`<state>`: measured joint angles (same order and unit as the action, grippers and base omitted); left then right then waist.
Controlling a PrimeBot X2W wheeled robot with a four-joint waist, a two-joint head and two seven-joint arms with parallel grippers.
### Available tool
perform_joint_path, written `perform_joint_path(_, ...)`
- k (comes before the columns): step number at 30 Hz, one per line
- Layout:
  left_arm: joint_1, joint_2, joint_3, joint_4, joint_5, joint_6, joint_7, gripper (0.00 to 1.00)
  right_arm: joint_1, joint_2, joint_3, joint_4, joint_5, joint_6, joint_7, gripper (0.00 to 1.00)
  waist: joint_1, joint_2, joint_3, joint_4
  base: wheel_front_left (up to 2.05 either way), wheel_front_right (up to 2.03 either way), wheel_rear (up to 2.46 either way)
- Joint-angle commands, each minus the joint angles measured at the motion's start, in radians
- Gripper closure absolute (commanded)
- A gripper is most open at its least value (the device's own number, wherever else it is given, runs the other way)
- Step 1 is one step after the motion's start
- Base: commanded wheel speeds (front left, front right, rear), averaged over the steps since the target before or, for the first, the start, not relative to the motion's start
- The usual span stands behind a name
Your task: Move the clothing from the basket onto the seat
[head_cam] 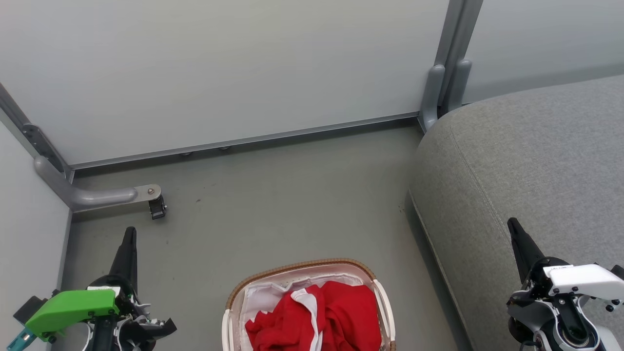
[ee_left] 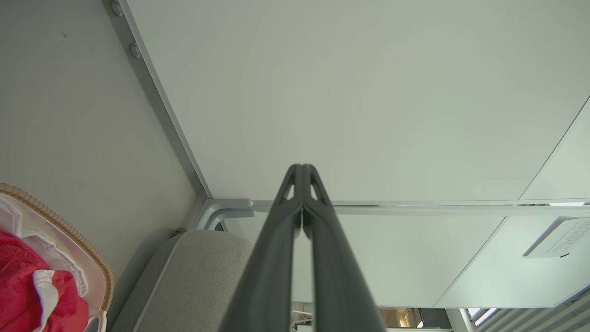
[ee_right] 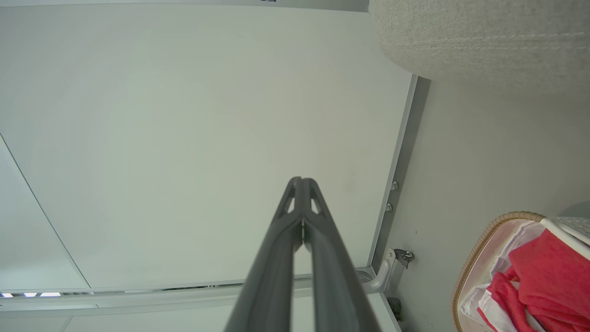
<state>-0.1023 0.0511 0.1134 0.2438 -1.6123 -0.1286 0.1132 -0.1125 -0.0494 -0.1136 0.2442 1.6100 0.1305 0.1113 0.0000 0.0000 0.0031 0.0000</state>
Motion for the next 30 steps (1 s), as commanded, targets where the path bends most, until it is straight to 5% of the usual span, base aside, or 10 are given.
perform_joint_path(1, -0.011, -0.001, 0.003, -0.001, 0.007, -0.004, 0.002, 1.0, 0.01, -0.002, -0.003, -0.001, -0.003, 0.0, 0.005, 1.0, 0.0, 0.0, 0.0, 0.0, 0.0, 0.0, 0.0)
perform_joint_path(10, -0.011, -0.001, 0.003, -0.001, 0.008, -0.004, 0.003, 1.0, 0.01, -0.002, -0.003, -0.001, -0.003, 0.0, 0.005, 1.0, 0.0, 0.0, 0.0, 0.0, 0.0, 0.0, 0.0)
perform_joint_path(11, 0.0, 0.0, 0.0, 0.001, 0.0, 0.0, -0.001, 0.0, 0.0, 0.0, 0.0, 0.0, 0.0, 0.0, 0.0, 0.0, 0.0, 0.0, 0.0, 0.0, 0.0, 0.0, 0.0)
perform_joint_path(22, 0.006, -0.004, -0.024, 0.032, 0.019, 0.0, -0.042, 0.0, 0.006, -0.017, 0.027, 0.005, -0.031, 0.0, -0.034, 0.0, 0.0, 0.0, 0.003, 0.001, 0.0, 0.0, 0.0)
perform_joint_path(30, -0.006, -0.001, -0.03, 0.038, 0.146, 0.0, -0.079, 0.0, -0.013, -0.056, 0.066, 0.01, -0.125, 0.0, -0.079, 0.0, 0.0, 0.0, 0.01, 0.002, 0.0, 0.0, 0.0)
